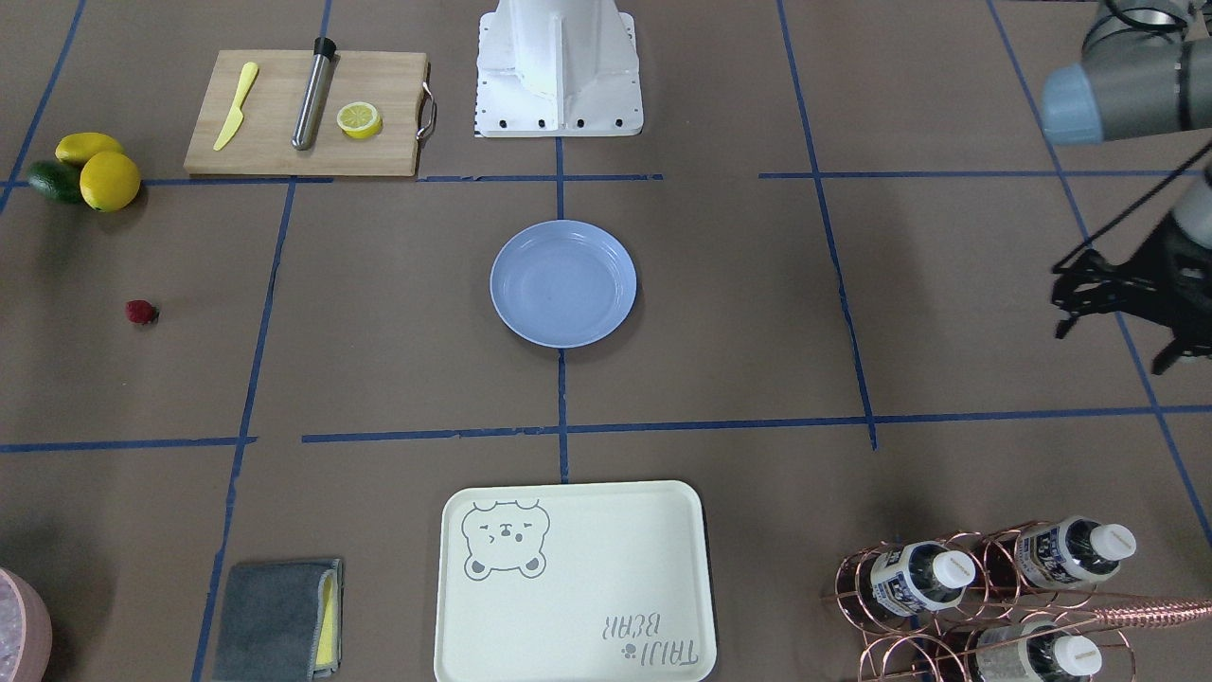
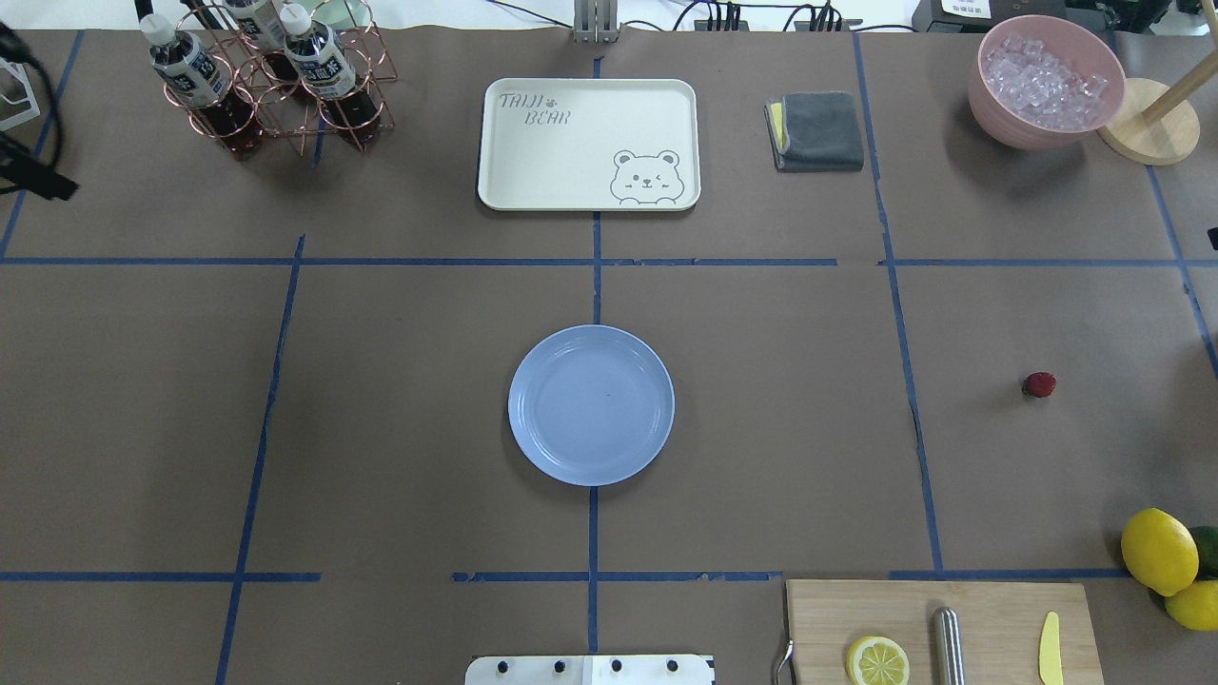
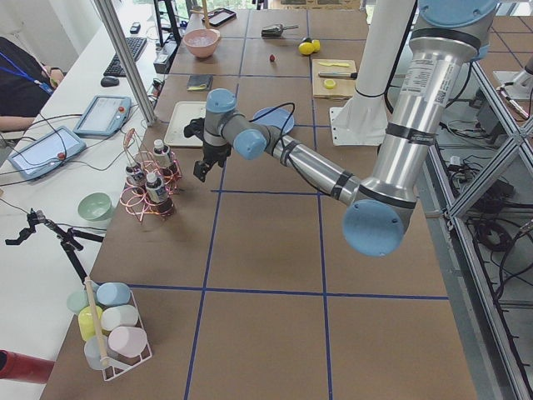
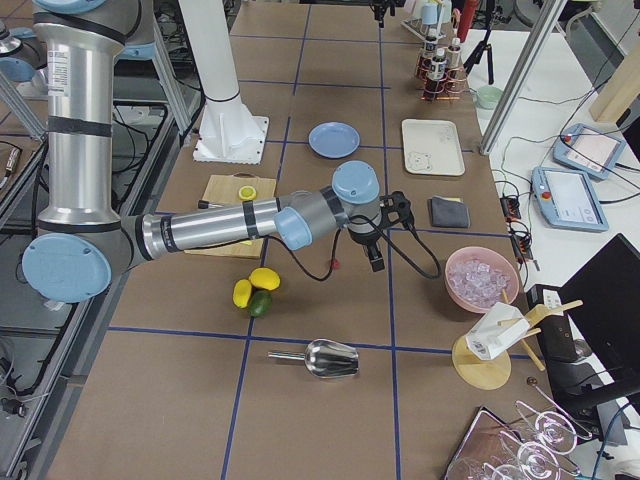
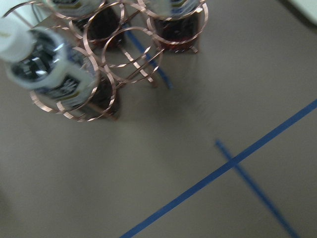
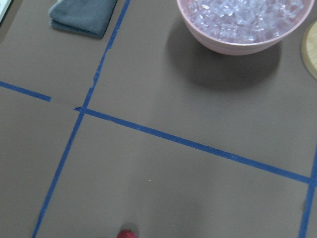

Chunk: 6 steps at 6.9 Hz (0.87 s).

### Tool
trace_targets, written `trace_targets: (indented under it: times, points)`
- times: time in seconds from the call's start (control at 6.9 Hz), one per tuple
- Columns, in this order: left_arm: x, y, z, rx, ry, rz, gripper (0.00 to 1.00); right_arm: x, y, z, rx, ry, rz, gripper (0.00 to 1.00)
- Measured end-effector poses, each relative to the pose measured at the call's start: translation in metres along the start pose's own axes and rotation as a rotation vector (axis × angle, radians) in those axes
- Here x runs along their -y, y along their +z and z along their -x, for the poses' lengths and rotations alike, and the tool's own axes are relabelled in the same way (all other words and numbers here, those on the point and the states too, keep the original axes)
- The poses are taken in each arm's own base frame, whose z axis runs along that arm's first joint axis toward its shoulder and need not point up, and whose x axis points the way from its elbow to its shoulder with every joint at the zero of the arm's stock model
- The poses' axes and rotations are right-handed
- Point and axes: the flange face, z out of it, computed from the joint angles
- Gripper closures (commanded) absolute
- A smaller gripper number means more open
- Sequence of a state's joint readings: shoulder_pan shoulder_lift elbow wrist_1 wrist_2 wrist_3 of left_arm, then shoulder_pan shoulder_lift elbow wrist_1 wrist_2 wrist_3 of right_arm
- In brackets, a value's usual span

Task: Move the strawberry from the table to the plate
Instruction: 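Move the right gripper toward the red strawberry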

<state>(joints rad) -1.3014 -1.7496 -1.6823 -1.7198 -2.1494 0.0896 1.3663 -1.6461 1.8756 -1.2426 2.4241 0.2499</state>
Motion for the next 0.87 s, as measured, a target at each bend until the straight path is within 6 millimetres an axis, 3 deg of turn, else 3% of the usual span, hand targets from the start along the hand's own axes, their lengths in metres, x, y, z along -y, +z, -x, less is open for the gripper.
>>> trace_targets:
  times: [0.14,0.29,0.43,0.58,0.87]
  points:
    - [-0.054,0.002,0.070,0.010,-0.044,0.053,0.00,0.000,0.012,0.024,0.028,-0.002,0.026,0.00]
    - [-0.124,0.007,0.119,-0.035,-0.133,0.084,0.00,-0.002,0.021,0.038,0.042,-0.013,0.046,0.00]
    - [-0.181,0.010,0.129,-0.113,-0.204,0.079,0.00,-0.003,0.024,0.045,0.046,-0.021,0.054,0.00]
    - [-0.211,0.006,0.122,-0.163,-0.240,0.066,0.00,-0.005,0.027,0.049,0.045,-0.026,0.061,0.00]
    - [-0.220,-0.003,0.114,-0.184,-0.253,0.055,0.00,-0.016,0.039,0.050,0.002,-0.011,0.071,0.00]
